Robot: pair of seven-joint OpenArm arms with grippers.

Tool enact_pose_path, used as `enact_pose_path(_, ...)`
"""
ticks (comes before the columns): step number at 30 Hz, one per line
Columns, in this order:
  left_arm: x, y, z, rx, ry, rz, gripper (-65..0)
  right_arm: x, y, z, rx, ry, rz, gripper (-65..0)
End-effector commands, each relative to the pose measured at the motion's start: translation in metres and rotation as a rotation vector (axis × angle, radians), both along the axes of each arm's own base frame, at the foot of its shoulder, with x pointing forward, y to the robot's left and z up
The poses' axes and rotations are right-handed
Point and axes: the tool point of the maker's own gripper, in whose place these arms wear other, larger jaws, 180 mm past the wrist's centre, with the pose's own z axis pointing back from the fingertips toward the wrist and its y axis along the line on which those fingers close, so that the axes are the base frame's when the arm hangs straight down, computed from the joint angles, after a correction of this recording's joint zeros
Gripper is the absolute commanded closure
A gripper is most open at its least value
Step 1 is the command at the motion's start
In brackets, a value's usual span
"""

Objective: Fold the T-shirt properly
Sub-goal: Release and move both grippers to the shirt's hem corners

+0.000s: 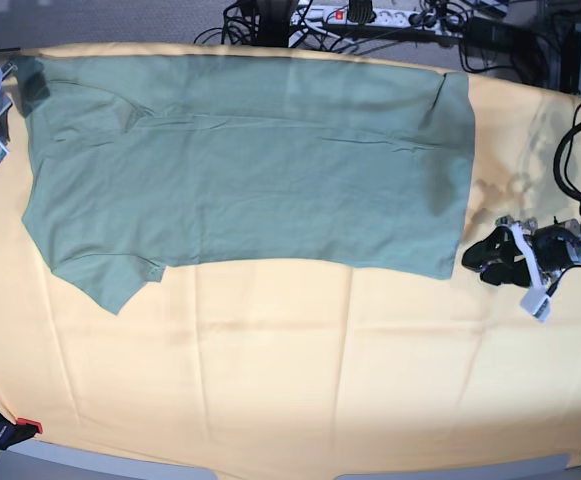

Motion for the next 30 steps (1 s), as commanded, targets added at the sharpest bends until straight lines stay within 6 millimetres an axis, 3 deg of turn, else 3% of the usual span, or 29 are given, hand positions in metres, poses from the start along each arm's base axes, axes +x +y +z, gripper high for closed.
enact_pose_path(1, 0.01, 0.004, 0.011, -0.034, -0.028, 0.027, -32.3, 0.006, 0.0, 0.008, -0.014, -0.029, 0.011, -34.9)
enact_pose_path(11, 0.006, -0.028, -0.046, -0.111, 0.124, 0.063, -32.3, 0.007, 0.001, 0.008, -0.01, -0.034, 0.015, -34.9)
enact_pose_path(17, -0.004, -0.057, -0.048, -0.185, 0.208, 0.012, -32.0, 0.012, 0.007, 0.011, 0.023, -0.069, 0.035, -34.9)
enact_pose_path(20, 0.0, -0.057, -0.044, -0.186, 0.192, 0.011, -23.2, 0.019, 0.011, 0.017, 0.053, -0.121, 0.034, -34.9)
enact_pose_path(24, 0.008, -0.055, -0.039, -0.174, 0.153, 0.017, 0.0, 0.033, 0.019, 0.03, 0.11, -0.229, 0.032, -34.9)
enact_pose_path(30, 0.018, -0.05, -0.035, -0.127, 0.086, 0.02, 0.0, 0.056, 0.021, 0.052, 0.267, -0.425, -0.059, -34.9)
